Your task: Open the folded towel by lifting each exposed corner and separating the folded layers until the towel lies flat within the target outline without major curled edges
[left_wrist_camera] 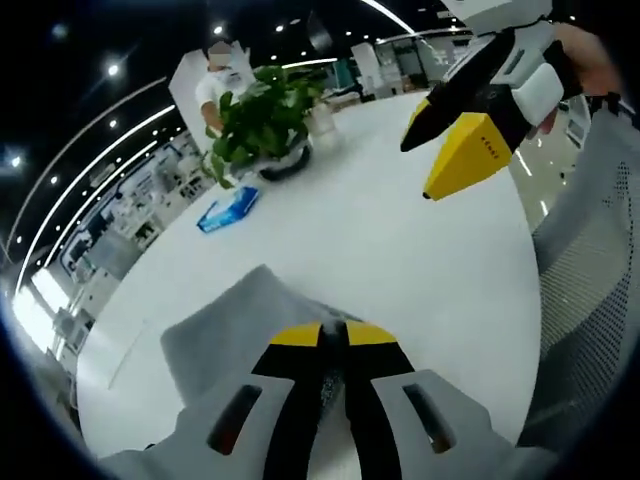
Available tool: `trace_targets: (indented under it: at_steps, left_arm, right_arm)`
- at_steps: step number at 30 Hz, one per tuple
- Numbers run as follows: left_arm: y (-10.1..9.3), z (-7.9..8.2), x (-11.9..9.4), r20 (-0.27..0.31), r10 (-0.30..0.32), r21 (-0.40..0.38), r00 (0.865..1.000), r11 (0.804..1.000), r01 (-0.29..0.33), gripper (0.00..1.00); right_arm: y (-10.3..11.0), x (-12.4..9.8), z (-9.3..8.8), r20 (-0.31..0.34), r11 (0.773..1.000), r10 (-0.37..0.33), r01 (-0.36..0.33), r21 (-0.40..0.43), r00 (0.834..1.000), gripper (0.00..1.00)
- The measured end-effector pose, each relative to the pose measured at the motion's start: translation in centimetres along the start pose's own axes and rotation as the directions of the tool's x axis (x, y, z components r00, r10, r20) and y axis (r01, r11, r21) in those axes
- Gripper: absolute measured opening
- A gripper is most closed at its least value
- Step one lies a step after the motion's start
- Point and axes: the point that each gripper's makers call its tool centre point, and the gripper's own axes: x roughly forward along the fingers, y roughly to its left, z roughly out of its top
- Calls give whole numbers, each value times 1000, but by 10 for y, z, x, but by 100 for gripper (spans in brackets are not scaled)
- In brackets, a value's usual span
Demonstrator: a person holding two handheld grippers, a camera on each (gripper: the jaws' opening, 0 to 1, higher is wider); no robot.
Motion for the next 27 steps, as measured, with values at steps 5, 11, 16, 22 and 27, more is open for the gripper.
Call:
trace_targets:
  at_steps: [5,11,16,22,27]
  left_arm:
    - [-26,3,-5,-7,-39,-38,999,999,39,5]
    - [-45,10,-13,4,-50,-85,999,995,50,5]
    - [-43,18,-20,49,-25,-212,998,977,35,5]
    - [-29,27,-31,103,29,-232,994,973,-5,5]
    - [-25,26,-36,112,35,-228,993,974,-9,5]
  right_arm:
    - [6,6,0,-1,999,28,-28,23,1000,46]
    - [15,14,1,14,991,78,-79,109,997,44]
    - [19,16,1,29,971,119,-122,206,993,38]
    - [32,20,-4,36,882,226,-220,418,974,20]
    - [55,31,-8,30,777,336,-295,556,941,20]
